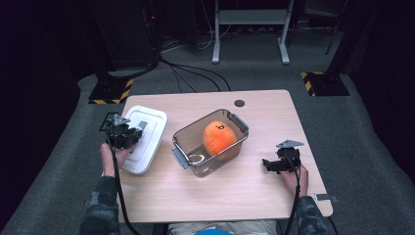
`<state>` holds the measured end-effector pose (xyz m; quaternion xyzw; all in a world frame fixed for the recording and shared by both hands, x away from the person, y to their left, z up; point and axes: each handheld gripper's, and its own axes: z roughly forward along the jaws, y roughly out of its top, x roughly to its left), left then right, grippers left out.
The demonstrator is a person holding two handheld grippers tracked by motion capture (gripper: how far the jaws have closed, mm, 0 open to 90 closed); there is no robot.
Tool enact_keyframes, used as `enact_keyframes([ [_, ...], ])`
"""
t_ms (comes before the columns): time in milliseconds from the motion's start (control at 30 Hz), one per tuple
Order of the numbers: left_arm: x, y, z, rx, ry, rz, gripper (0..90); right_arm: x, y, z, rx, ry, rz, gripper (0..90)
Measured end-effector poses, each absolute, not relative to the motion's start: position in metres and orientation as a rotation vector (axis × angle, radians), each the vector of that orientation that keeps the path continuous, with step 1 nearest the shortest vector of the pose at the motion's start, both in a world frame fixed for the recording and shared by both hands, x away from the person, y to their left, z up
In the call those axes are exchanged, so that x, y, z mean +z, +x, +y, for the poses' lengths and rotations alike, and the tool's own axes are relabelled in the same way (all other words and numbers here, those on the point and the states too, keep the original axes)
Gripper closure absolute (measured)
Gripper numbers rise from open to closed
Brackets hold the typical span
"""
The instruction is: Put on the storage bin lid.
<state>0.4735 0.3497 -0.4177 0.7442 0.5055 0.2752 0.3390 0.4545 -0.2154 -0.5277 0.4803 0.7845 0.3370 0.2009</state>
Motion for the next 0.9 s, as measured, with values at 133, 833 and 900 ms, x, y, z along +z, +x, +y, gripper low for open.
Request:
enact_keyframes([
  [133,-0.413,0.474,0.346,0.718,1.947,1.304,66.4,-0.528,0.455,-0.215,0.942,1.342,2.191,4.1],
  [833,-0.385,0.476,0.328,0.727,1.987,1.220,66.4,-0.528,0.455,-0.216,0.945,1.333,2.187,4.6],
  [900,-0.381,0.475,0.327,0.724,1.983,1.216,66.5,-0.528,0.455,-0.216,0.945,1.328,2.188,4.6],
])
